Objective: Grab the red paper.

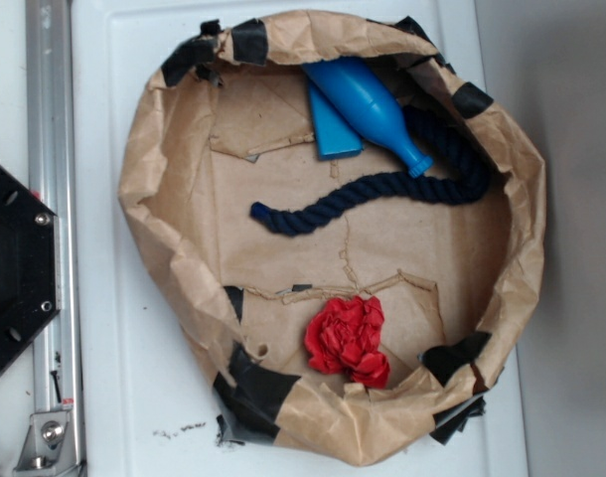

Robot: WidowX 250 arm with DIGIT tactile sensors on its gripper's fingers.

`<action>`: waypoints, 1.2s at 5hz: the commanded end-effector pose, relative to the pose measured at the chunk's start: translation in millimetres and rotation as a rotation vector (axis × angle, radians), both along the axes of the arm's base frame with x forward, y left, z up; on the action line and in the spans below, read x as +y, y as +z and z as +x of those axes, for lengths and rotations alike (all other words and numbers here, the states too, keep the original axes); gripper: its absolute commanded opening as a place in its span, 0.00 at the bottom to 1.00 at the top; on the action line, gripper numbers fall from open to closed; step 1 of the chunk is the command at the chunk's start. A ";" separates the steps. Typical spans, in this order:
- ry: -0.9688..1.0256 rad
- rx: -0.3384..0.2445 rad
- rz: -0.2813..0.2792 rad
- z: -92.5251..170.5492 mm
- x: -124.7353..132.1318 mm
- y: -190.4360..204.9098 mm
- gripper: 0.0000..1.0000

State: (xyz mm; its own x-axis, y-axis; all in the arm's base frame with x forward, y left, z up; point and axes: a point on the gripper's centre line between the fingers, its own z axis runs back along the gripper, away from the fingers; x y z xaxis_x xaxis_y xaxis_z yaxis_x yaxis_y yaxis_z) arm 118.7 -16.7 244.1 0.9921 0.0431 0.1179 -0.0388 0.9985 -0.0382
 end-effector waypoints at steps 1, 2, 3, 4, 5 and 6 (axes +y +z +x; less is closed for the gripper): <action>0.000 0.000 0.000 0.0 0.0 0.0 1.00; 0.252 0.059 -0.061 21.9 17.6 -49.0 1.00; 0.494 0.036 -0.224 65.5 9.8 -70.2 1.00; 0.739 0.030 -0.340 106.1 9.3 -93.7 1.00; 0.841 0.100 -0.332 132.7 13.3 -110.2 1.00; 0.880 0.104 -0.346 148.2 24.0 -107.3 1.00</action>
State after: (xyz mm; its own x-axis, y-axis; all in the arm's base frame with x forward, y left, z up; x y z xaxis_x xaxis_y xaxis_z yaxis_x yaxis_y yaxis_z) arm 260.4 -5.3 124.7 0.6136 0.7727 -0.1625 -0.7838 0.5709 -0.2446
